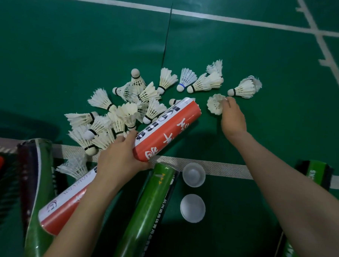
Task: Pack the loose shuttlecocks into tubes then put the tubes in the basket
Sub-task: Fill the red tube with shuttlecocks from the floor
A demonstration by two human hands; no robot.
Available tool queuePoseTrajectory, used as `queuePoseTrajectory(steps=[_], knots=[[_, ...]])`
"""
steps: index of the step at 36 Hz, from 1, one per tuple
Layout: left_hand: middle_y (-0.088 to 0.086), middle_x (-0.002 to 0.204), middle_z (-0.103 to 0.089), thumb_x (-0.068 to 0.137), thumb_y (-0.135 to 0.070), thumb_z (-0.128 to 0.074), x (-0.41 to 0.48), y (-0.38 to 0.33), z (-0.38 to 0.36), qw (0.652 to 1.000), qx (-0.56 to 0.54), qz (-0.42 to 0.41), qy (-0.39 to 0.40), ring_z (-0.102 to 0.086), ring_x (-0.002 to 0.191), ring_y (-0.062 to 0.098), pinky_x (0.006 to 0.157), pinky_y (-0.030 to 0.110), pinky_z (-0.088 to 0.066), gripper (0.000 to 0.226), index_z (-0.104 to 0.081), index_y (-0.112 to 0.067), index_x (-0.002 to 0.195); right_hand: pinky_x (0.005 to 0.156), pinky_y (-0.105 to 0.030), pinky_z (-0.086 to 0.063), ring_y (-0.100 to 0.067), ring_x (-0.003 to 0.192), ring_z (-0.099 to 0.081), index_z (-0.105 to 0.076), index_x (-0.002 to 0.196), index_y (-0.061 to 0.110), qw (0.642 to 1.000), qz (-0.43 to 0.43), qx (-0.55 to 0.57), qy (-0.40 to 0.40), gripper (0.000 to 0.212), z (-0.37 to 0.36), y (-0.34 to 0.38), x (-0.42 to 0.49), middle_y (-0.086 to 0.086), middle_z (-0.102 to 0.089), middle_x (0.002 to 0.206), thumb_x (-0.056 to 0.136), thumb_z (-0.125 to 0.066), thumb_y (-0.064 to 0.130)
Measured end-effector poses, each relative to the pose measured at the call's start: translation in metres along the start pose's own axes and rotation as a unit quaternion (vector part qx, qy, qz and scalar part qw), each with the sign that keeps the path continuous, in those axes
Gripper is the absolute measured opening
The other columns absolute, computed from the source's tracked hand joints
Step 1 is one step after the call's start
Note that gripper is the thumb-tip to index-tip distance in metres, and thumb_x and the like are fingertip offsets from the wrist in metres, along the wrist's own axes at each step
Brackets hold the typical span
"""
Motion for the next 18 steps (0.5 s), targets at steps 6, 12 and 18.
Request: queuePoseTrajectory(steps=[6, 12, 18], knots=[[0.001, 0.124, -0.053, 0.065, -0.054, -0.077, -0.001, -0.007, -0.001, 1.0, 0.006, -0.008, 0.003, -0.057, 0.104, 0.024, 0.081, 0.034, -0.048, 0.096, -0.026, -0.031, 0.144, 0.084, -0.019, -0.04, -0.019, 0.097, -0.055, -0.063, 0.11, 0.008, 0.963, -0.065, 0.25, -0.074, 0.025, 0.032, -0.005, -0.023, -0.009, -0.053, 0.114, 0.089, -0.065, 0.023], [0.0, 0.119, -0.053, 0.063, -0.051, -0.078, -0.005, -0.014, -0.001, 1.0, -0.01, -0.027, 0.007, -0.057, 0.099, 0.022, 0.079, 0.034, -0.049, 0.097, -0.027, -0.031, 0.143, 0.076, -0.038, -0.043, -0.019, 0.076, -0.043, -0.049, 0.064, 0.025, 0.856, -0.136, 0.495, -0.06, 0.03, 0.036, -0.019, -0.057, -0.005, -0.046, 0.078, 0.084, -0.068, 0.038], [-0.002, 0.124, -0.053, 0.062, -0.048, -0.082, -0.008, -0.028, -0.005, 0.998, -0.018, -0.054, 0.031, -0.056, 0.105, 0.021, 0.085, 0.035, -0.049, 0.101, -0.027, -0.031, 0.145, 0.092, -0.046, -0.046, -0.03, 0.092, -0.053, -0.057, 0.076, 0.02, 0.836, -0.135, 0.526, -0.084, 0.038, 0.051, -0.031, -0.067, -0.02, -0.055, 0.106, 0.076, -0.068, 0.056]])
Point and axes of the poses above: each hand's wrist, its own x-axis towards the middle knuckle, its own z-axis out of the back of the hand, y = z × x, the point moved 9 cm from there along x, towards the middle knuckle
